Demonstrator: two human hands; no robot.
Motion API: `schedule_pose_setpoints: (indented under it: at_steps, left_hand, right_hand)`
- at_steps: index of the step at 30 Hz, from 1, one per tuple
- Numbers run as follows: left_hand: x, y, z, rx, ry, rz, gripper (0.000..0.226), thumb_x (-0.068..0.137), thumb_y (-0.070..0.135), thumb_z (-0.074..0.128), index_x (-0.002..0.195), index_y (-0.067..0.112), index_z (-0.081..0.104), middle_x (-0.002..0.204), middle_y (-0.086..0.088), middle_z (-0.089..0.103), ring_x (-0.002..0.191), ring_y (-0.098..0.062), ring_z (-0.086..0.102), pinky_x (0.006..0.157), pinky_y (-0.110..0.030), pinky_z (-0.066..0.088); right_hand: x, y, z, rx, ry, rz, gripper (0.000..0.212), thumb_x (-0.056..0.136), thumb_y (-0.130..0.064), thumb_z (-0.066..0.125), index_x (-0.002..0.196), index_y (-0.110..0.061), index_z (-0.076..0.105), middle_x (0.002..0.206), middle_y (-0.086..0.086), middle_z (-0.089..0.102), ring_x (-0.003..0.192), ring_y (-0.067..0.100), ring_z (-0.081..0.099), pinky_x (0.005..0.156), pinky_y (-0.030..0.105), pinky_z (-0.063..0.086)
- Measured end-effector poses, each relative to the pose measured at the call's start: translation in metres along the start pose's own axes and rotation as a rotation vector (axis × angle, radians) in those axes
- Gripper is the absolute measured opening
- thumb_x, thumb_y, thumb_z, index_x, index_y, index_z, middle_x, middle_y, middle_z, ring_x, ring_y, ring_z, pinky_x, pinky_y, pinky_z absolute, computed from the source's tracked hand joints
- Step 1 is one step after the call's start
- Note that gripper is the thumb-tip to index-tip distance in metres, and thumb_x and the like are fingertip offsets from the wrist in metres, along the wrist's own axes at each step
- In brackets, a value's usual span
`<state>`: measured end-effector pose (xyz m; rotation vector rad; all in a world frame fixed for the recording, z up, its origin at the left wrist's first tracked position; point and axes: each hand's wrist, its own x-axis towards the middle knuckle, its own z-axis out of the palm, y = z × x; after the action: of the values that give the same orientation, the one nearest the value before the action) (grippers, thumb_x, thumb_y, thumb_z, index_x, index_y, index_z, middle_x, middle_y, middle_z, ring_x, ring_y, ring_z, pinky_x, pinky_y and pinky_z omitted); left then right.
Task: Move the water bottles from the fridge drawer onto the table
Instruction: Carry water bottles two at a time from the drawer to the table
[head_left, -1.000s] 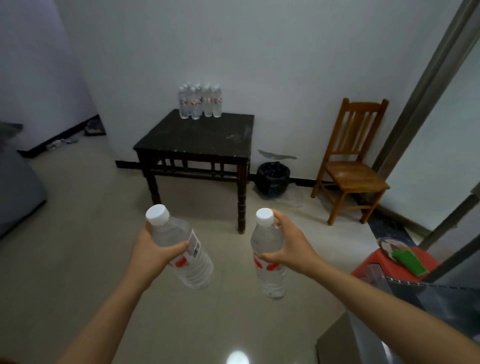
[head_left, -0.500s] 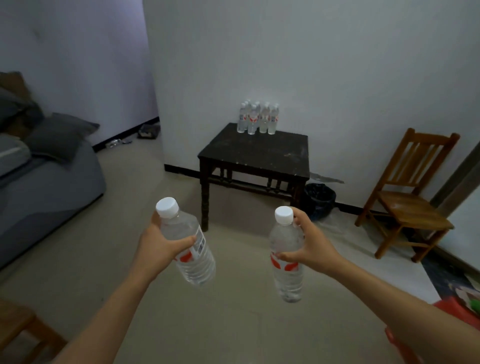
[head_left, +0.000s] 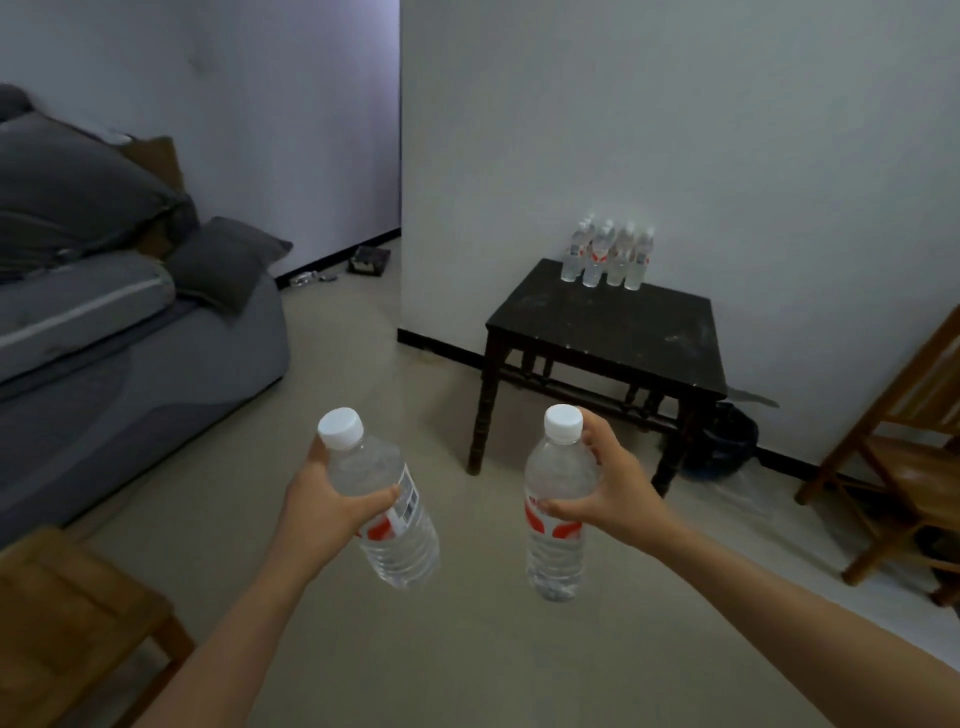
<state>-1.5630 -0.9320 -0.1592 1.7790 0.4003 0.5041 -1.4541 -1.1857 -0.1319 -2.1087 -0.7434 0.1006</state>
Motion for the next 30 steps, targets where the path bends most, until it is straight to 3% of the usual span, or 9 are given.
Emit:
schedule_pose_setpoints:
  at_steps: [5, 10, 15, 21, 25, 28, 30]
  left_hand:
    - [0.051, -0.017, -0.023, 0.035, 0.028, -0.033, 0.059, 0.034, 0.044, 0.072, 0.088, 0.041, 0.048, 0.094, 0.010, 0.063, 0.088, -0.011, 0.062, 0.082, -0.035, 0.050]
    - [0.133, -0.027, -0.043, 0.071, 0.073, -0.016, 0.063, 0.031, 0.048, 0.067, 0.090, 0.037, 0.049, 0.092, 0.016, 0.061, 0.087, -0.009, 0.061, 0.080, -0.031, 0.048]
    - [0.210, -0.034, -0.068, 0.121, 0.109, -0.015, 0.065, 0.032, 0.049, 0.066, 0.093, 0.035, 0.051, 0.091, 0.015, 0.063, 0.088, -0.010, 0.063, 0.079, -0.031, 0.049]
    - [0.273, -0.045, -0.106, 0.080, 0.182, -0.064, 0.061, 0.032, 0.045, 0.070, 0.088, 0.033, 0.049, 0.088, 0.016, 0.059, 0.081, 0.003, 0.056, 0.072, -0.026, 0.044]
    - [0.318, -0.068, -0.133, 0.101, 0.200, -0.102, 0.067, 0.037, 0.039, 0.073, 0.099, 0.027, 0.048, 0.088, 0.017, 0.057, 0.080, 0.000, 0.055, 0.072, -0.027, 0.042]
    - [0.362, -0.090, -0.161, 0.075, 0.192, -0.135, 0.063, 0.034, 0.041, 0.071, 0.091, 0.035, 0.046, 0.088, 0.017, 0.055, 0.081, 0.000, 0.054, 0.068, -0.024, 0.043]
    - [0.392, -0.103, -0.177, 0.072, 0.161, -0.141, 0.064, 0.035, 0.041, 0.072, 0.093, 0.034, 0.046, 0.089, 0.016, 0.056, 0.081, -0.003, 0.055, 0.073, -0.027, 0.043]
  right_hand:
    - [0.059, -0.005, 0.025, 0.017, -0.025, -0.026, 0.082, 0.064, -0.015, 0.082, 0.114, -0.053, 0.029, 0.110, -0.027, 0.043, 0.103, -0.004, 0.049, 0.079, 0.015, 0.046]
    - [0.143, -0.003, 0.057, 0.013, -0.013, -0.092, 0.084, 0.060, -0.019, 0.084, 0.115, -0.053, 0.030, 0.112, -0.026, 0.047, 0.107, 0.008, 0.053, 0.091, 0.032, 0.050]
    - [0.233, -0.005, 0.089, 0.032, -0.012, -0.149, 0.082, 0.059, -0.021, 0.085, 0.114, -0.052, 0.033, 0.114, -0.030, 0.045, 0.112, 0.006, 0.050, 0.098, 0.040, 0.046]
    - [0.319, -0.016, 0.129, 0.093, -0.020, -0.147, 0.077, 0.049, -0.049, 0.073, 0.114, -0.054, 0.032, 0.118, -0.027, 0.045, 0.113, 0.009, 0.050, 0.097, 0.031, 0.044]
    - [0.373, -0.014, 0.161, 0.101, -0.045, -0.134, 0.083, 0.056, -0.023, 0.085, 0.112, -0.056, 0.033, 0.115, -0.027, 0.047, 0.112, 0.009, 0.050, 0.097, 0.036, 0.046]
    - [0.417, -0.016, 0.195, 0.069, -0.065, -0.137, 0.083, 0.058, -0.021, 0.084, 0.112, -0.058, 0.032, 0.113, -0.027, 0.047, 0.111, 0.009, 0.051, 0.095, 0.036, 0.047]
    - [0.441, -0.019, 0.214, 0.039, -0.065, -0.137, 0.082, 0.058, -0.022, 0.084, 0.112, -0.057, 0.033, 0.111, -0.028, 0.049, 0.108, 0.007, 0.052, 0.095, 0.036, 0.048]
